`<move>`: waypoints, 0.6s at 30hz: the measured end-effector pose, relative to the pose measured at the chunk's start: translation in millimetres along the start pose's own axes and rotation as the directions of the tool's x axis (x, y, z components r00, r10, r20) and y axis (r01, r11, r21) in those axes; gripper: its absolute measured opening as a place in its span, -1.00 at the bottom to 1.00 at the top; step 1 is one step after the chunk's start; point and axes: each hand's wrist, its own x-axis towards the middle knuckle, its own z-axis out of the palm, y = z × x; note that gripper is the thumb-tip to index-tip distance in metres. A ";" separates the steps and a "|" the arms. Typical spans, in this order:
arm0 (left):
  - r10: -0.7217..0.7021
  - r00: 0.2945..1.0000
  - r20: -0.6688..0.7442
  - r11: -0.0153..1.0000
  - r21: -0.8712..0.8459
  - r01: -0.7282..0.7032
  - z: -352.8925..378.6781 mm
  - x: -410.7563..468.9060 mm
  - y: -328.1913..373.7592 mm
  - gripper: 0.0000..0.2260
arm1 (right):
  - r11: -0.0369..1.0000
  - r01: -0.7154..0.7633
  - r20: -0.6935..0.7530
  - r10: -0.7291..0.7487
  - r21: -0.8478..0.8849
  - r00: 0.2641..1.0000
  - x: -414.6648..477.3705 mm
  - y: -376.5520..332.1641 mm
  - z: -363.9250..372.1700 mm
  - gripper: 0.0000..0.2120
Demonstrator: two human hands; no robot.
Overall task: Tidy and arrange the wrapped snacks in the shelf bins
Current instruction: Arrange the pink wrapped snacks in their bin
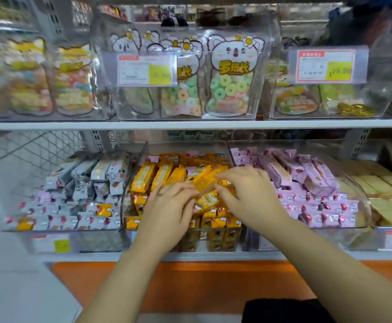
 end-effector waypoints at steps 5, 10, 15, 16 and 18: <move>-0.091 0.993 -0.077 0.995 0.020 0.093 -29.4 -22.8 -47.0 -0.71 | 0.992 0.102 0.049 -0.106 0.080 0.993 19.6 -52.0 17.8 -0.74; -0.288 0.941 -0.175 0.953 0.042 0.300 -64.3 -54.1 -93.3 -0.77 | 0.968 0.190 0.120 -0.211 0.167 0.970 41.0 -101.4 43.4 -0.74; -0.476 0.852 -0.215 0.869 0.032 0.494 -91.7 -86.4 -133.6 -0.76 | 0.929 0.254 0.146 -0.300 0.268 0.943 60.3 -152.4 72.1 -0.76; -0.503 0.837 -0.217 0.849 0.059 0.526 -95.4 -92.9 -142.8 -0.77 | 0.920 0.269 0.155 -0.321 0.286 0.934 63.3 -162.9 77.6 -0.76; -0.558 0.805 -0.202 0.808 0.091 0.582 -101.8 -104.2 -158.1 -0.76 | 0.907 0.292 0.180 -0.356 0.302 0.917 69.3 -184.3 89.1 -0.76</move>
